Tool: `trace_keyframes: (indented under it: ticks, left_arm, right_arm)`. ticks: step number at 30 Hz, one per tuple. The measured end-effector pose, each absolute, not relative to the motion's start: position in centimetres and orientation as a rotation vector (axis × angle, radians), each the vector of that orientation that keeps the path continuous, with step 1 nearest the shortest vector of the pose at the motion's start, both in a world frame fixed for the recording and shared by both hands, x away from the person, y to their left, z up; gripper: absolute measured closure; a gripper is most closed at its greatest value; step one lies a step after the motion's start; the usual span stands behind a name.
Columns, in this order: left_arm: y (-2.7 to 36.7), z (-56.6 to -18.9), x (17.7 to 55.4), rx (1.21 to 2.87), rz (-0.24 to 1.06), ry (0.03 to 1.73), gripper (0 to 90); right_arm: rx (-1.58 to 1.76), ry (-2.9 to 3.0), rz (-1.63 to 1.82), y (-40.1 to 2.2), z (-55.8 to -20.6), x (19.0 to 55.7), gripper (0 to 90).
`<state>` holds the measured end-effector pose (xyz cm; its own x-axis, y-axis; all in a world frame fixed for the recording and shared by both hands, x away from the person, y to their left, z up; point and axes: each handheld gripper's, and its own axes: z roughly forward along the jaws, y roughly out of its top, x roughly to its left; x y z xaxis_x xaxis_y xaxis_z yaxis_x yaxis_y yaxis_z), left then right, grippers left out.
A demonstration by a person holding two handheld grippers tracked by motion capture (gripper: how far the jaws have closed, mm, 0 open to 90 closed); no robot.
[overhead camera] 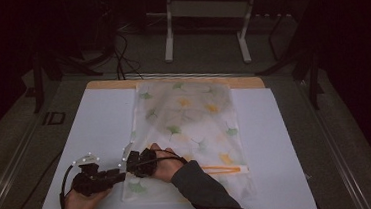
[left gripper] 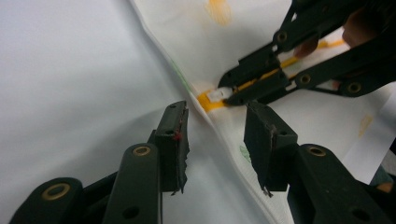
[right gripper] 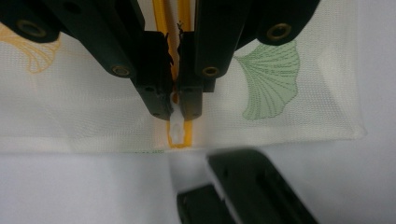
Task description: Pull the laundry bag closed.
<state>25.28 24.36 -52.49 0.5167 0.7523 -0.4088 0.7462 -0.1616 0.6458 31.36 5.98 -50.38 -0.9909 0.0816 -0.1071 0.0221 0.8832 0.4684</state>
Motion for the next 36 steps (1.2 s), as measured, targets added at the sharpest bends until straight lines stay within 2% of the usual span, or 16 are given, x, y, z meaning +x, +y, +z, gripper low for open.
trace_keyframes:
  ticks: [9,18,24,31,36]
  left_arm:
    - [23.6,-53.5,26.0,1.926,-0.128,1.214,58.8]
    - [23.2,-54.2,26.8,1.904,-0.242,1.188,64.4]
    - [23.2,-54.2,26.9,1.895,-0.252,1.184,65.1]
    - [23.4,-54.3,27.1,1.848,-0.278,1.200,61.0]
    - [23.0,-54.4,27.2,1.857,-0.302,1.173,66.4]
  right_arm:
    - [0.080,2.905,0.771,5.6,-49.9,31.2,84.4]
    - [0.061,2.895,0.789,5.6,-49.8,31.2,84.3]
    - [0.045,2.885,0.802,5.5,-49.4,31.1,84.3]
    - [0.029,2.870,0.828,5.2,-48.9,31.0,84.3]
    - [0.024,2.871,0.827,5.3,-48.8,30.9,84.3]
